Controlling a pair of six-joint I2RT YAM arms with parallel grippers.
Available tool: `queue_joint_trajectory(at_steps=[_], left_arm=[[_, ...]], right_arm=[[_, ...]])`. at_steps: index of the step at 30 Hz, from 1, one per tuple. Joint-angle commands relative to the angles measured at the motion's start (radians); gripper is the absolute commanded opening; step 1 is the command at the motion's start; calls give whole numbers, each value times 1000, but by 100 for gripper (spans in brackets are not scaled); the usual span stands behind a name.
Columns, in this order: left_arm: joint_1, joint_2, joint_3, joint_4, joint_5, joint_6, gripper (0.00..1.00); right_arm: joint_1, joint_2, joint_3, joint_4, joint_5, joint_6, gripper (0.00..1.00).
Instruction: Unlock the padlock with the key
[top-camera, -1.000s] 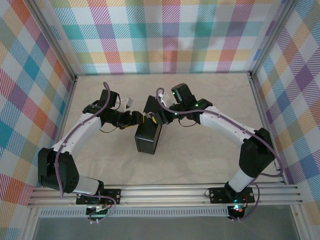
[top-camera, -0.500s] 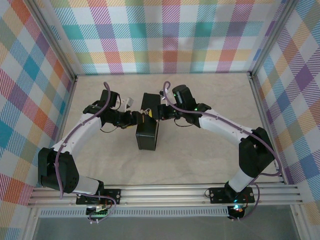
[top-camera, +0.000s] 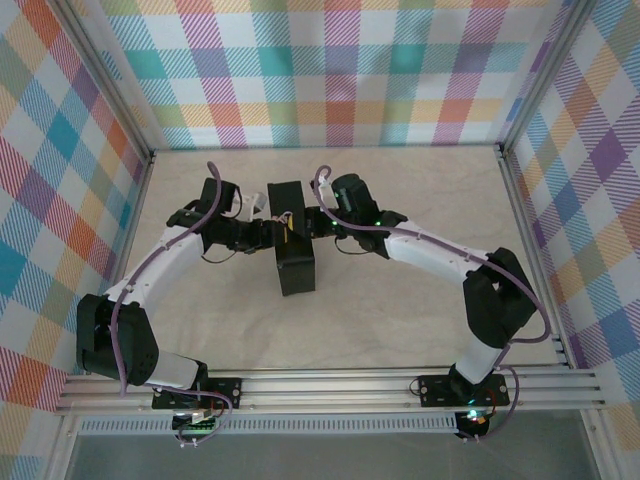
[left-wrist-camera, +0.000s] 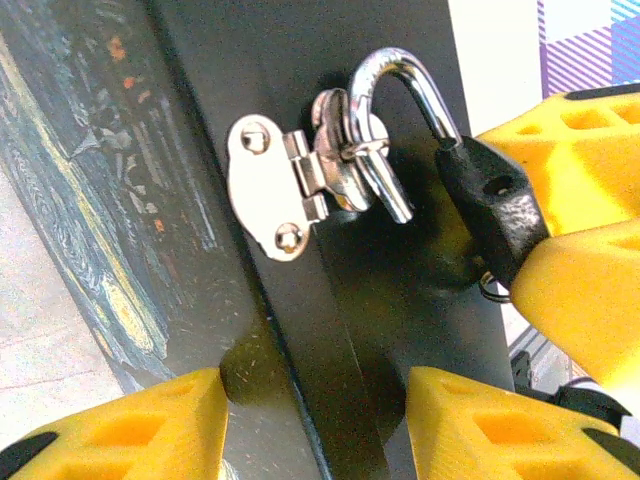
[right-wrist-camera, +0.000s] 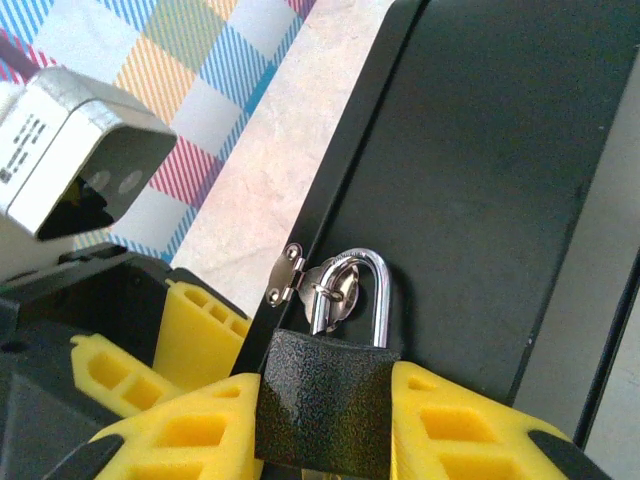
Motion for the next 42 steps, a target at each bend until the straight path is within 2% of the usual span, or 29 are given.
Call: queue_joint_trajectory(at_steps=[1, 7, 12, 16, 24, 33, 42], left_arm=[[-23, 21, -20, -47, 61, 7, 49], [-23, 37, -38, -32, 61, 6, 46], [-5, 24, -29, -14, 64, -8, 47], [6, 48, 2, -55, 73, 48, 45], [20, 54, -2, -44, 91, 45, 45], [64, 31, 19, -43, 102, 29, 51], [71, 26, 74, -26, 158, 14, 73]], right_arm=[[7, 59, -2, 151, 93, 103, 11], [38, 69, 41, 145, 175, 160, 11], [51, 48, 11, 224, 221, 297, 8], [81, 48, 14, 242, 258, 397, 7], [92, 94, -16, 308, 363, 422, 9], [37, -17, -39, 265, 385, 298, 12], [-148, -159, -195, 155, 337, 276, 16]])
